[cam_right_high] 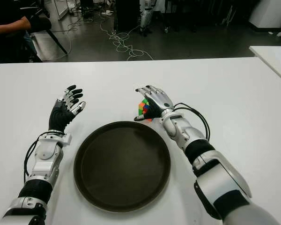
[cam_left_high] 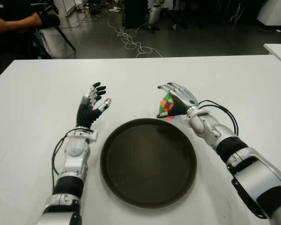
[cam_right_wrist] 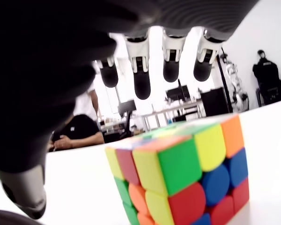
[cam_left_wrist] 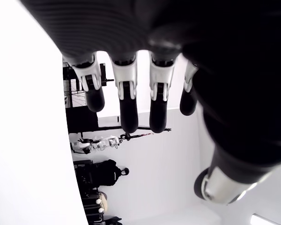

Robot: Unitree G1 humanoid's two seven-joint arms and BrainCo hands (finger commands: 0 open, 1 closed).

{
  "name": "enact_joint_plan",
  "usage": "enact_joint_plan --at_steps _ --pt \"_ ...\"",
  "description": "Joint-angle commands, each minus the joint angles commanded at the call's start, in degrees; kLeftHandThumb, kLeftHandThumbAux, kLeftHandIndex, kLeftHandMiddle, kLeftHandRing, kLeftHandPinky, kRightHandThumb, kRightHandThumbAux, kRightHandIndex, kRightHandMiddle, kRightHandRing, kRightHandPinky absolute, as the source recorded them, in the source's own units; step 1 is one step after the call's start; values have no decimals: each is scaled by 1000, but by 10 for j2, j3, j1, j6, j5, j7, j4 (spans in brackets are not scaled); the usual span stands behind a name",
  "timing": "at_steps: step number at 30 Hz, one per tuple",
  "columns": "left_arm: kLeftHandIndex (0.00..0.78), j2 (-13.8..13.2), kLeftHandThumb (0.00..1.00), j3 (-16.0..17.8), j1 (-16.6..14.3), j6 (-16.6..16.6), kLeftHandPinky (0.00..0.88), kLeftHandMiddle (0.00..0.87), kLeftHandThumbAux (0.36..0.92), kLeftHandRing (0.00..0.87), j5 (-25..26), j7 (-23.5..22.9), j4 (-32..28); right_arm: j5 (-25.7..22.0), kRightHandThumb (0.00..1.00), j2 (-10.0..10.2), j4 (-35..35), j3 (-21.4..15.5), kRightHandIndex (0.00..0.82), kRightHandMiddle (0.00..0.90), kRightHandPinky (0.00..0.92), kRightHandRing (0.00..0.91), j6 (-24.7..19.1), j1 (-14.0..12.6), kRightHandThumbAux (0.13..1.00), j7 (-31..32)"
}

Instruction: Pick up the Rubik's Cube and put it in the plate

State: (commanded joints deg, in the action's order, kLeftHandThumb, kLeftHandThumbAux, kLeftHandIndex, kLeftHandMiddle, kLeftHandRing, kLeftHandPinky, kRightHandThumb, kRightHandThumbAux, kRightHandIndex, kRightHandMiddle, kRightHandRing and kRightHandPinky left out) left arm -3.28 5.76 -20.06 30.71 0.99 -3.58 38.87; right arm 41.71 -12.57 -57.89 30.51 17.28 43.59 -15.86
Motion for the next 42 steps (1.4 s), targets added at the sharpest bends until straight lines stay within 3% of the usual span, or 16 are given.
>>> enact_joint_plan --at_steps 31,42 --pt "142 0 48 2 1 0 92 216 729 169 9 -5 1 1 0 -6 1 12 0 0 0 0 -11 5 432 41" --pt "134 -2 41 2 1 1 95 203 742 161 8 -8 3 -16 0 4 -31 -9 0 0 0 0 -32 15 495 37"
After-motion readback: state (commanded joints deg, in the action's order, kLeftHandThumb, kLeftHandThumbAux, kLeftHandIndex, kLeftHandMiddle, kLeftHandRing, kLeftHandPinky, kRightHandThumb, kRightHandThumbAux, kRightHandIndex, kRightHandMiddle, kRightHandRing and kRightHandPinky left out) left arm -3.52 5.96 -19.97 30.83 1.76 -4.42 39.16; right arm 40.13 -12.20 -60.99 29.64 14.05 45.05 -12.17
